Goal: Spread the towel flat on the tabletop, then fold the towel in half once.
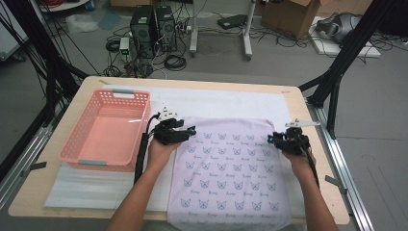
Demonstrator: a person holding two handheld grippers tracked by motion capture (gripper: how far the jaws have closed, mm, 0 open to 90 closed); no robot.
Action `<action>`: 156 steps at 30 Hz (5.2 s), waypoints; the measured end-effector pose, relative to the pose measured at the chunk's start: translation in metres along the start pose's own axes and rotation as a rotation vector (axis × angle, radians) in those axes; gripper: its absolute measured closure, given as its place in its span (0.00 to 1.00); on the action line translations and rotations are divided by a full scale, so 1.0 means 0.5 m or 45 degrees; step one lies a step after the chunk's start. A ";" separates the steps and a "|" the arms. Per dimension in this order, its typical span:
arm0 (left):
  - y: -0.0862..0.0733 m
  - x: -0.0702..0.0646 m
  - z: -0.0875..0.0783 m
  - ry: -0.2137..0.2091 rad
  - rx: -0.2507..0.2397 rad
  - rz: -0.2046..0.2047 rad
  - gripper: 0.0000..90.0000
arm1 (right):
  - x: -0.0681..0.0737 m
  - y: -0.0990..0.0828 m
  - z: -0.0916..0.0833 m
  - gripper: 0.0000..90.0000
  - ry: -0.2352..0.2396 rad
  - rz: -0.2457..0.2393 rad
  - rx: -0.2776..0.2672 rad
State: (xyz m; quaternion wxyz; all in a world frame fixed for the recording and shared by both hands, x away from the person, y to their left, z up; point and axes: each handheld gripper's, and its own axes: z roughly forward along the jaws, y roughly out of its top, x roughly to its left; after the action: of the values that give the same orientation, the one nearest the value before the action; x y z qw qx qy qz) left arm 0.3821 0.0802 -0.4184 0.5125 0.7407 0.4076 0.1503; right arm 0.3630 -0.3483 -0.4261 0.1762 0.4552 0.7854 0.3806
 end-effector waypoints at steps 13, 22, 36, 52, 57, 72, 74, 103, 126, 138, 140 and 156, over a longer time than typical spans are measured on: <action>-0.051 -0.039 -0.062 -0.020 -0.094 -0.003 0.31 | 0.021 -0.073 -0.049 0.71 -0.130 -0.045 0.051; -0.092 -0.049 -0.108 -0.083 -0.134 -0.010 0.23 | 0.082 -0.097 -0.130 0.37 -0.003 -0.001 -0.111; -0.114 -0.047 -0.125 -0.078 -0.131 0.026 0.25 | 0.082 -0.134 -0.148 0.22 -0.009 0.029 -0.188; -0.116 -0.040 -0.125 -0.067 -0.124 0.011 0.27 | 0.082 -0.134 -0.143 0.22 -0.030 0.015 -0.180; -0.118 -0.034 -0.117 -0.053 -0.081 -0.003 0.29 | 0.077 -0.131 -0.130 0.23 -0.023 0.038 -0.162; -0.109 -0.003 -0.068 0.047 0.055 -0.101 0.39 | 0.044 -0.104 -0.093 0.23 -0.048 0.094 -0.092; -0.102 0.002 -0.060 0.034 0.109 -0.115 0.41 | 0.037 -0.095 -0.085 0.26 -0.064 0.118 -0.082; -0.071 0.007 -0.014 0.203 0.151 -0.086 0.96 | 0.006 -0.037 0.004 0.96 -0.148 0.128 0.047; -0.101 -0.040 -0.138 -0.054 0.122 -0.118 0.96 | 0.066 -0.104 -0.134 0.95 0.016 0.060 -0.081; -0.157 -0.079 -0.181 -0.097 0.182 -0.095 0.93 | 0.105 -0.150 -0.188 0.94 0.040 0.053 -0.033; -0.157 -0.078 -0.179 -0.061 0.166 -0.096 0.83 | 0.109 -0.156 -0.188 0.89 0.038 0.070 -0.007; -0.104 -0.029 -0.093 -0.008 0.182 -0.180 0.48 | 0.076 -0.096 -0.112 0.56 -0.073 0.166 0.004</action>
State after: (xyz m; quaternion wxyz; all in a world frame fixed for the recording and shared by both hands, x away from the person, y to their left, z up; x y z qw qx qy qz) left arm 0.3198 0.1065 -0.4416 0.4688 0.7452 0.4670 0.0821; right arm 0.2805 -0.3546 -0.4236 0.1728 0.5163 0.7493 0.3770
